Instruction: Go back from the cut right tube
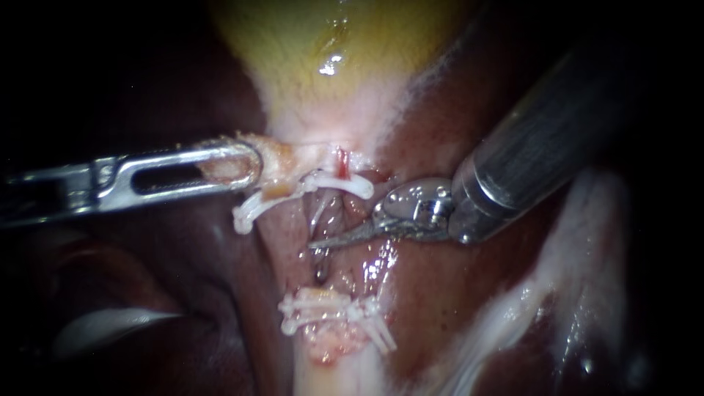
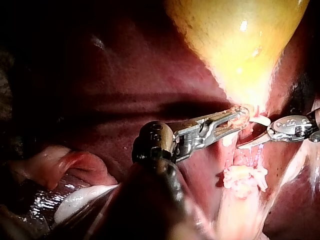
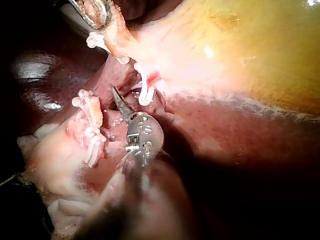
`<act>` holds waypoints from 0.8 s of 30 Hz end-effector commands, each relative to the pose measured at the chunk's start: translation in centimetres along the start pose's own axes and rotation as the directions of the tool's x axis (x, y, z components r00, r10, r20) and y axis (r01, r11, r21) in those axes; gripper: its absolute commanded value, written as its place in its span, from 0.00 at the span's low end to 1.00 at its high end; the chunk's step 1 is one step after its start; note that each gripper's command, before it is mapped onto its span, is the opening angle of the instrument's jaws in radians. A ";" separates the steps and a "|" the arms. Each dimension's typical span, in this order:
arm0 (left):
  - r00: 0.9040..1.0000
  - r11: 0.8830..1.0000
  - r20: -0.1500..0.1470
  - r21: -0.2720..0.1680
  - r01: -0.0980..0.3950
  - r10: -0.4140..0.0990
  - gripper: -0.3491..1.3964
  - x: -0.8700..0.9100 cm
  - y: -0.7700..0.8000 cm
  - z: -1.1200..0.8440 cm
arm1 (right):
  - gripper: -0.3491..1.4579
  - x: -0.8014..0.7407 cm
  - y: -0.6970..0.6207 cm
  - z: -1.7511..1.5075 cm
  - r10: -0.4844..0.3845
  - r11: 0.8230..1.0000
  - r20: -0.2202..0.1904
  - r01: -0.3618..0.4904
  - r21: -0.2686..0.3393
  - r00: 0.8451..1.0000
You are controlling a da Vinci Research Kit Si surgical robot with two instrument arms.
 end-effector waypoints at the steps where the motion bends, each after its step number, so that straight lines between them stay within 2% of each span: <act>1: 1.000 1.000 0.000 0.000 0.000 0.000 0.00 0.00 0.00 0.00 | 0.00 0.00 0.00 -0.01 -0.001 1.000 0.000 0.001 0.000 1.000; 8: 1.000 1.000 -0.001 0.001 0.000 0.000 0.00 0.00 0.01 0.00 | 0.00 -0.09 -0.05 -0.07 0.010 0.999 -0.011 -0.011 -0.041 1.000; 9: 1.000 1.000 -0.001 0.001 0.000 0.000 0.00 0.00 0.01 0.00 | 0.09 -0.10 -0.06 -0.08 0.010 0.999 -0.011 -0.011 -0.041 1.000; 10: 1.000 1.000 -0.001 0.001 0.000 0.000 0.00 0.00 0.01 -0.01 | 0.24 -0.10 -0.06 -0.09 0.009 0.999 -0.017 -0.010 -0.043 1.000; 11: 1.000 1.000 -0.001 0.001 0.000 0.000 0.00 0.00 0.01 -0.01 | 0.45 -0.11 -0.06 -0.10 0.009 0.999 -0.023 -0.010 -0.044 1.000; 12: 1.000 1.000 -0.001 0.001 0.000 0.000 0.00 0.00 0.01 -0.01 | 0.58 -0.11 -0.07 -0.10 0.008 0.999 -0.027 -0.010 -0.050 1.000; 14: 1.000 1.000 -0.001 0.001 0.000 0.000 0.00 0.00 0.01 -0.01 | 0.77 -0.11 -0.09 -0.09 0.008 0.998 -0.030 -0.010 -0.064 1.000; 17: 1.000 1.000 -0.001 0.001 0.000 0.000 0.00 0.00 0.02 -0.01 | 0.88 -0.10 -0.15 -0.07 0.002 0.998 -0.033 -0.004 -0.067 0.999; 19: 1.000 1.000 -0.001 0.001 0.000 0.000 0.00 -0.01 0.02 -0.01 | 0.92 -0.09 -0.17 -0.06 -0.016 0.997 -0.033 0.013 -0.077 0.999; 21: 1.000 1.000 -0.001 0.001 0.000 0.000 0.00 -0.01 0.03 -0.01 | 0.98 -0.08 -0.19 -0.05 -0.040 0.990 -0.039 0.034 -0.140 0.998; 24: 1.000 1.000 -0.001 0.002 0.000 0.000 0.00 -0.01 0.03 -0.01 | 0.99 -0.08 -0.19 -0.05 -0.056 0.986 -0.039 0.049 -0.162 0.998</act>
